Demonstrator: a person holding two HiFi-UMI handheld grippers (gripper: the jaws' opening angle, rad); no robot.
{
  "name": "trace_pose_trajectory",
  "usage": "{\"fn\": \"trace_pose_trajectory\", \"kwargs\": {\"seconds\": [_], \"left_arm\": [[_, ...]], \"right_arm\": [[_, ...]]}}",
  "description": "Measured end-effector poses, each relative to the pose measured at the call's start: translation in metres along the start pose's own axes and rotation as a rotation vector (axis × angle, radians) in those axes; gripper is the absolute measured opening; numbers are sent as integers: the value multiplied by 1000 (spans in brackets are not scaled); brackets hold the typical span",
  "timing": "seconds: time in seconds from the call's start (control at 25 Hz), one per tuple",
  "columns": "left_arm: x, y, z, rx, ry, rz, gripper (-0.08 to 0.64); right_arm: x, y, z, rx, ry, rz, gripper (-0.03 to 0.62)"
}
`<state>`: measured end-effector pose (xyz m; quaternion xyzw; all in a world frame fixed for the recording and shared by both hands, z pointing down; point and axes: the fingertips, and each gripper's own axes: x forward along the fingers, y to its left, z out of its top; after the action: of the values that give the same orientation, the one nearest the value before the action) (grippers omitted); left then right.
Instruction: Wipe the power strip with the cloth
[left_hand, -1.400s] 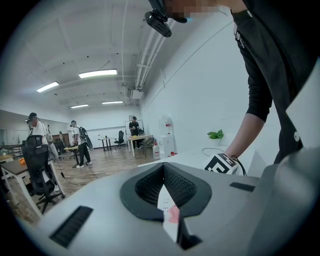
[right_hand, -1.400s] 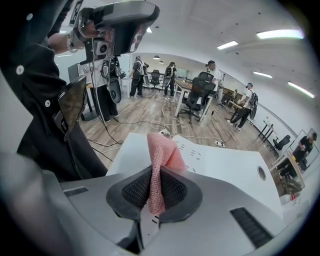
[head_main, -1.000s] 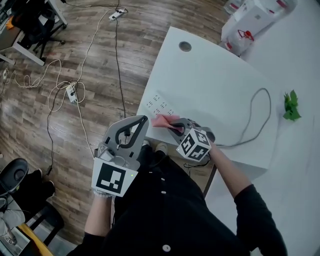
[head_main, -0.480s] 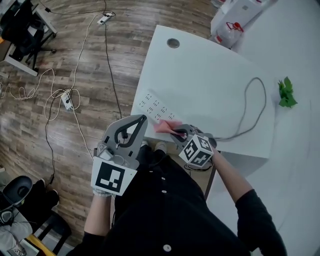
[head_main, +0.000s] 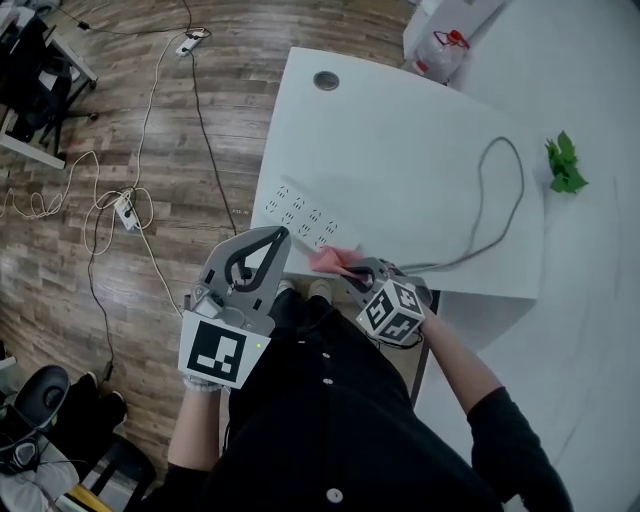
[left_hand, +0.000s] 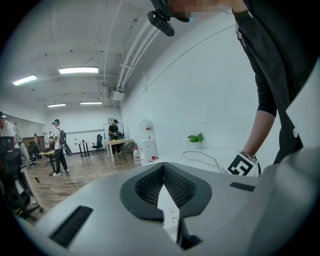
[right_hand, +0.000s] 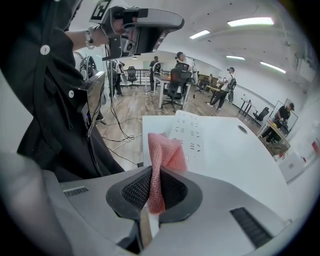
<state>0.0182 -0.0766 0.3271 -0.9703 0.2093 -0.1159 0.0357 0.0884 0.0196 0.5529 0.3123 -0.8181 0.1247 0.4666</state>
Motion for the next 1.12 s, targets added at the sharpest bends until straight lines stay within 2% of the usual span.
{"fn": "trace_pose_trajectory", "kwargs": {"seconds": [0.44,0.64,0.88,1.12], "left_arm": [[8,-1,7,9,0,-30,14],[10,0,9,15,-4,-30,14],[13,2,16,38,-11,-35,14],[19,2,30,58,-28,-38,14]], "right_arm": [[-11,-1,4,81,-8,-24,54],[-22,-10,15,137,-54,-71,54],[-55,-47,40,198,-149,-228,54],[-102,-93,71,310,-304,-401,54]]}}
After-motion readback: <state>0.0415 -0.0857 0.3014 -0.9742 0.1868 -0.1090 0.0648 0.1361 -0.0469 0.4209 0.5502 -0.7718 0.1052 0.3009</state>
